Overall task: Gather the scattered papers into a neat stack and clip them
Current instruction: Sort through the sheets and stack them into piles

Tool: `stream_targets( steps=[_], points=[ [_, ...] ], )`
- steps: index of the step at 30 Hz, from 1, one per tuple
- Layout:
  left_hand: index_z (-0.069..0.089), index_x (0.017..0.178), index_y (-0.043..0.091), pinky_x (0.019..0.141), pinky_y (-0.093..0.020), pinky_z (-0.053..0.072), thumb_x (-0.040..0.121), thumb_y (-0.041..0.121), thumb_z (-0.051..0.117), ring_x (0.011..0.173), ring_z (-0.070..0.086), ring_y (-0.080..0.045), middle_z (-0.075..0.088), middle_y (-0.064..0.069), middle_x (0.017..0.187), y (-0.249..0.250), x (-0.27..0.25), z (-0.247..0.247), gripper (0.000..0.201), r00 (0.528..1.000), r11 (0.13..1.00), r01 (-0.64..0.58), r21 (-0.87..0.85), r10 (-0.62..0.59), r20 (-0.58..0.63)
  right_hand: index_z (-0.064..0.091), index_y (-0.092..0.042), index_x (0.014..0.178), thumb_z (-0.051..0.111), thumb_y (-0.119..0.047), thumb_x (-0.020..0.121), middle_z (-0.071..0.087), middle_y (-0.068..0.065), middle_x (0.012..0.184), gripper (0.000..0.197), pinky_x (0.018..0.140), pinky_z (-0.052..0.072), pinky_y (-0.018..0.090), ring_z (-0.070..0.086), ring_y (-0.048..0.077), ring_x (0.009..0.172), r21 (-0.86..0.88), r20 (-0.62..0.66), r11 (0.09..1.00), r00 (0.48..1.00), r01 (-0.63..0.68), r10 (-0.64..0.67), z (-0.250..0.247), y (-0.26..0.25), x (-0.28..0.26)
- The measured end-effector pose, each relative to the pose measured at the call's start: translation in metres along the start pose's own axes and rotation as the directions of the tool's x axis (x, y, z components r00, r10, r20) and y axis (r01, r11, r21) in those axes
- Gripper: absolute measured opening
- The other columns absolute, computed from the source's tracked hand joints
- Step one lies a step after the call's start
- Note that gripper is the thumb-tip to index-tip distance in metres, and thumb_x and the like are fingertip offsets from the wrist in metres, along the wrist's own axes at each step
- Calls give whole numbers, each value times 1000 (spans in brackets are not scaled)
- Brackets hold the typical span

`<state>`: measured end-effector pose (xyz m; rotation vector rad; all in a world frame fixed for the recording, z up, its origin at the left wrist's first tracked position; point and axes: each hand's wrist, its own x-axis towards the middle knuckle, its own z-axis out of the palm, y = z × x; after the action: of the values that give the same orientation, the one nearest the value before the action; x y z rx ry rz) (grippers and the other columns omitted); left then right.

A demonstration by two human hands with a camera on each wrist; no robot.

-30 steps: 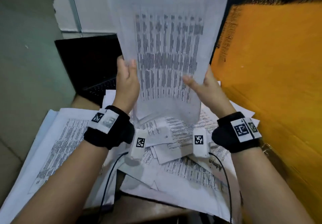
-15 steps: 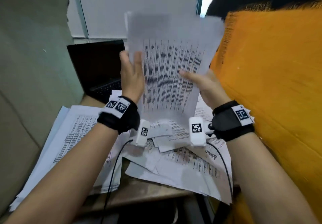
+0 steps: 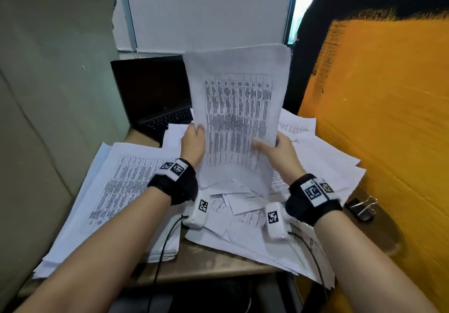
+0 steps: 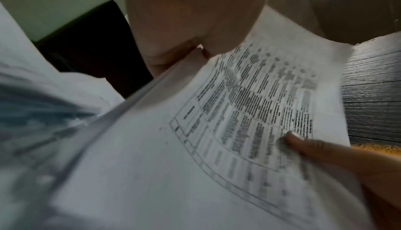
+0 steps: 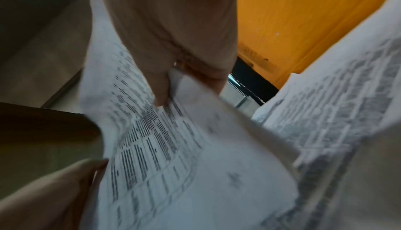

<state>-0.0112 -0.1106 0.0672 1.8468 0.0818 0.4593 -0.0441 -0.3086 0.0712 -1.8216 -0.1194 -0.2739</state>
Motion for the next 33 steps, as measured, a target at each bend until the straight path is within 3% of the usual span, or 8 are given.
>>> stream_targets(
  steps=[3, 6, 13, 17, 21, 24, 27, 33],
  points=[
    [46, 112, 5, 59, -16, 37, 95, 8, 40, 85, 46, -17, 48, 0, 89, 5, 12, -21, 18, 993, 995, -37, -89, 26, -118, 58, -12, 121, 66, -27, 90, 67, 1, 115, 36, 89, 51, 32, 63, 16, 104, -43, -144, 992, 981, 122, -127, 6, -13, 5],
    [43, 119, 8, 59, -2, 37, 90, 1, 45, 77, 47, -8, 48, 3, 86, 37, 35, -64, 30, 963, 983, -145, -111, 115, -244, 57, -11, 122, 57, -25, 95, 64, 1, 115, 30, 76, 47, 24, 61, 17, 106, -127, -77, 988, 992, 92, -102, 25, -22, 9],
    [49, 88, 25, 71, -24, 42, 84, 2, 38, 79, 54, -10, 57, 7, 82, 120, 48, -129, 26, 994, 875, -69, -479, 18, -109, 53, -5, 120, 44, -14, 100, 63, 14, 113, 24, 74, 51, 33, 61, 28, 99, -147, 269, 982, 951, -118, 154, 126, -5, -26],
    [54, 89, 23, 74, -25, 43, 90, 7, 40, 80, 56, -8, 59, 8, 83, 96, 43, -108, 21, 991, 884, 136, -448, -115, 75, 52, -4, 117, 41, -15, 102, 63, 17, 99, 21, 51, 45, 20, 56, 18, 67, -162, 499, 963, 825, -214, 267, 168, -5, -53],
    [52, 84, 21, 73, -23, 42, 93, 6, 41, 77, 54, -10, 58, 4, 83, 52, 38, -84, 21, 937, 871, 333, -361, -265, 227, 54, -5, 84, 46, -15, 101, 64, 17, 73, 21, 49, 53, 29, 58, 20, 51, -237, 687, 947, 652, -217, 321, 146, -15, -37],
    [53, 84, 19, 70, -23, 44, 93, 5, 42, 77, 55, -12, 59, 2, 85, 23, 39, -70, 21, 908, 845, 406, -349, -328, 261, 60, -4, 101, 53, -30, 99, 62, 9, 80, 27, 53, 50, 25, 56, 17, 63, -268, 502, 938, 800, -218, 329, 107, -15, 6],
    [56, 93, 16, 72, -24, 45, 94, 5, 41, 77, 57, -13, 59, 1, 88, 1, 40, -53, 18, 881, 807, 465, -365, -378, 285, 52, -10, 74, 59, -30, 94, 48, 2, 69, 29, 56, 38, 25, 45, 14, 60, -501, 214, 848, 924, -176, 318, 71, 6, 47],
    [58, 98, 14, 70, -26, 47, 92, 9, 49, 85, 63, -19, 62, -6, 105, -35, 39, -19, 12, 839, 691, 543, -478, -420, 347, 50, -8, 70, 72, -25, 85, 50, 5, 60, 31, 45, 33, 22, 45, 15, 50, -544, 191, 772, 847, -329, 496, 67, 39, 62]
  ],
)
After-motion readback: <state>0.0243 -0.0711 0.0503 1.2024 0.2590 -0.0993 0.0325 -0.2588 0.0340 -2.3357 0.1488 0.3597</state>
